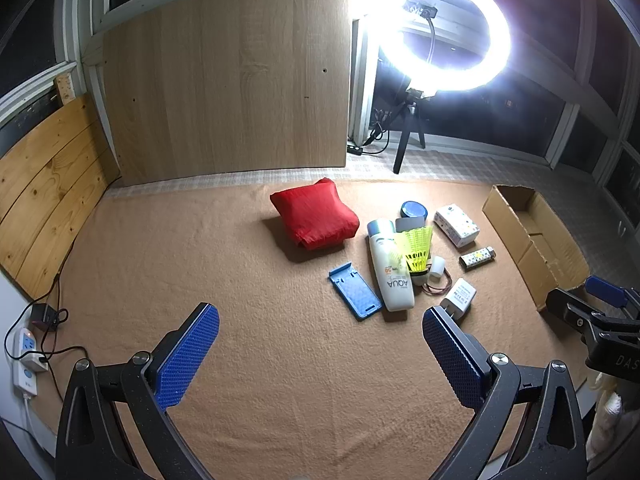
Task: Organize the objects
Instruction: 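Move the right tool toward the white AC adapter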
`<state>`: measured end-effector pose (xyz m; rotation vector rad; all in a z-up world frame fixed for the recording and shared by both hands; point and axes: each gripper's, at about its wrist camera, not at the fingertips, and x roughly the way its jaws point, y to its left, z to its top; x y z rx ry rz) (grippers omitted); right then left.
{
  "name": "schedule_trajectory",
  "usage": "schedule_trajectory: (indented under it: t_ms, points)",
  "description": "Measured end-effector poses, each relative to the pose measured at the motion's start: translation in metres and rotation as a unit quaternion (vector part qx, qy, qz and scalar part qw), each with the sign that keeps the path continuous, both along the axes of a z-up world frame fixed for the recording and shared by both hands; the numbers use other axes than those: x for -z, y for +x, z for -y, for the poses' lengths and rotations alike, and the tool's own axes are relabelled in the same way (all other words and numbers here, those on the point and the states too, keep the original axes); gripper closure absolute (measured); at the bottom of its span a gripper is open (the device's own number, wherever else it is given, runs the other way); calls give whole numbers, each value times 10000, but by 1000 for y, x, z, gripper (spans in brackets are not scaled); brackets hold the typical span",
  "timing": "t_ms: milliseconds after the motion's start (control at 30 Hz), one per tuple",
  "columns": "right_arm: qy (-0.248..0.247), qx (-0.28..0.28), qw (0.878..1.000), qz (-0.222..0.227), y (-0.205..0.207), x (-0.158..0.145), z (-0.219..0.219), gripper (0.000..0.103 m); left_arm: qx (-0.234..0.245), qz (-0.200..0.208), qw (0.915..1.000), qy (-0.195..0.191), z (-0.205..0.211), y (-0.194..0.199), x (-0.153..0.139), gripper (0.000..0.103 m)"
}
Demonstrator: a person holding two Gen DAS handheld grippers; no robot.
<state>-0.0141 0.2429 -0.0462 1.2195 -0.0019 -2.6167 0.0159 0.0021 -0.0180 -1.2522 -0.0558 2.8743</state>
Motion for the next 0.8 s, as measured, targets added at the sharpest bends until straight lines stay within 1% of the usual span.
schedule_trajectory:
  t_ms: [267,467,667,800]
  points:
    - [0,43,10000,88,-5,5,-2,1,14,27,10000,-17,1,-4,4,0]
    - [19,102,9997,215,-13,13,-4,1,10,147,9999,-23,3,-12,14,0]
    - [-47,184,9989,438,-26,29,-12,1,80,275,9996,26,4,-21,28,0]
    - [-188,301,9971,675,-37,41,-21,1,242,315,9992,-2,-2,-29,35,0]
